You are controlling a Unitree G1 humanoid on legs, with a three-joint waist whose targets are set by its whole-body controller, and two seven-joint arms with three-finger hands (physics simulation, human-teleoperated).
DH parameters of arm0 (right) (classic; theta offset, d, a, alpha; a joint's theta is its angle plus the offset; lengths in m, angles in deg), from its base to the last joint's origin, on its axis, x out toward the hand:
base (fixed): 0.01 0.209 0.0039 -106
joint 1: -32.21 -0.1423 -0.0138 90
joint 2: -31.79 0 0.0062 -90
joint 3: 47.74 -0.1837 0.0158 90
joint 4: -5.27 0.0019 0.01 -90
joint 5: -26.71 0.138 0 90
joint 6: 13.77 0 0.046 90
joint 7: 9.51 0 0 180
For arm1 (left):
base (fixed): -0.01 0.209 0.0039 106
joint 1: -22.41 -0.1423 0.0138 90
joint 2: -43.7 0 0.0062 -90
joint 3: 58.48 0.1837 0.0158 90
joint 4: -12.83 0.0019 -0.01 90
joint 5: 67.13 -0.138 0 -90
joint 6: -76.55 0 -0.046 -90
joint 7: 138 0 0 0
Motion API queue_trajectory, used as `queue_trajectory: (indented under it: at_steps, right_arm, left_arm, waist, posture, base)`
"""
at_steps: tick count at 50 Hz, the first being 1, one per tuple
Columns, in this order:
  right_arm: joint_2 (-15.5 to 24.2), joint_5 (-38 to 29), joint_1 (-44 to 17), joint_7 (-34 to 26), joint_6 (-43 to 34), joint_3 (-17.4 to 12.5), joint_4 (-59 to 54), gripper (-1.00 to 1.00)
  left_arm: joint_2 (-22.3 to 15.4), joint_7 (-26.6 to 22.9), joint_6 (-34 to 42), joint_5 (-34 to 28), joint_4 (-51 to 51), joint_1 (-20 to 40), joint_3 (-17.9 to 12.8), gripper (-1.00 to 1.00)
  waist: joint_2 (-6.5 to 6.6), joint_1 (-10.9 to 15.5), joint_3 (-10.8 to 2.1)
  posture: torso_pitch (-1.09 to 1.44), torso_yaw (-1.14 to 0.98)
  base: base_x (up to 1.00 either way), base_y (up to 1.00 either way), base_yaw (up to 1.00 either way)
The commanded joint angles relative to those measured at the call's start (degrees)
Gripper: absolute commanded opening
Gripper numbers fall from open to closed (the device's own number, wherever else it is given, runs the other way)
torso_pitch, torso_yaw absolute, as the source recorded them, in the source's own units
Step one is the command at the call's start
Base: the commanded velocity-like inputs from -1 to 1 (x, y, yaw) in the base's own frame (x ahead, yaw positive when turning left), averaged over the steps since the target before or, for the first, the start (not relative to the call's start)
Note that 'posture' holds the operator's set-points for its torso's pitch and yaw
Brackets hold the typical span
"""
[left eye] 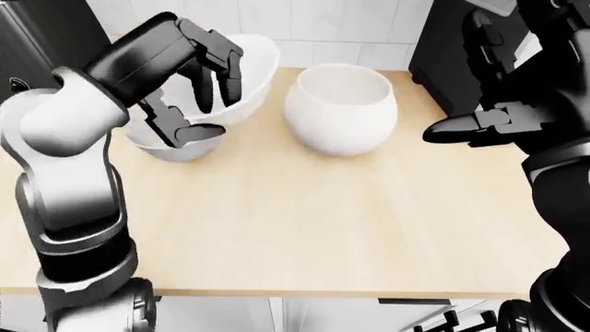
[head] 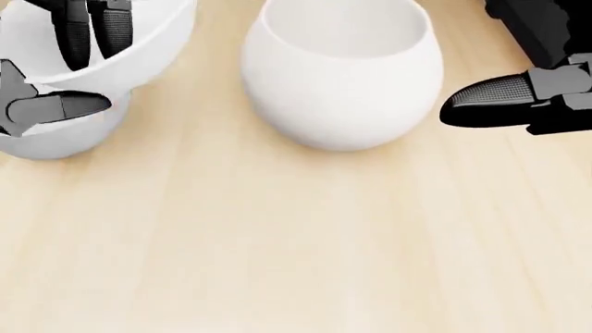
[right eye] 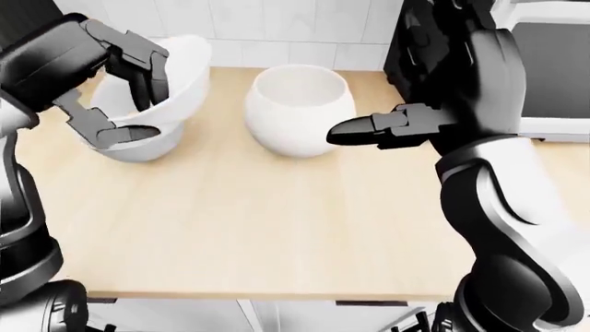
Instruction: Stack the bowls from largest to smallest.
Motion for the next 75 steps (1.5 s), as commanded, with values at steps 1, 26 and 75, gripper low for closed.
queue_trajectory:
  at_steps: [1, 26, 75]
  right_arm:
    - [0.3, -0.9, -0.9, -0.1, 1.9, -0.7, 1.0, 1.00]
    - [-2.4, -5.5, -1.8, -2.7, 0.8, 0.3, 0.3, 1.00]
    - [-1.5, -4.0, -0.7, -2.0, 1.5, -0.7, 0.1, 1.00]
  left_arm:
    - [-1.6, 3.9, 0.8, -1.8, 1.8, 3.6, -0.6, -1.00]
    - [-6.5, 9.9, -5.1, -15.6, 26.1, 7.8, 0.3, -1.00]
    - [-8.0, 11.0, -9.7, -18.5, 30.2, 4.2, -0.7, -0.08]
  waist:
    - [0.10, 0.0, -1.47]
    - [0.54, -0.5, -2.02]
    - [0.73, -0.5, -2.29]
  posture:
    - [0.00, 0.00]
    - [0.00, 0.00]
    - [0.00, 0.00]
  base:
    - [0.00, 0.00, 0.00]
    - [0.00, 0.00, 0.00]
    - [0.00, 0.00, 0.00]
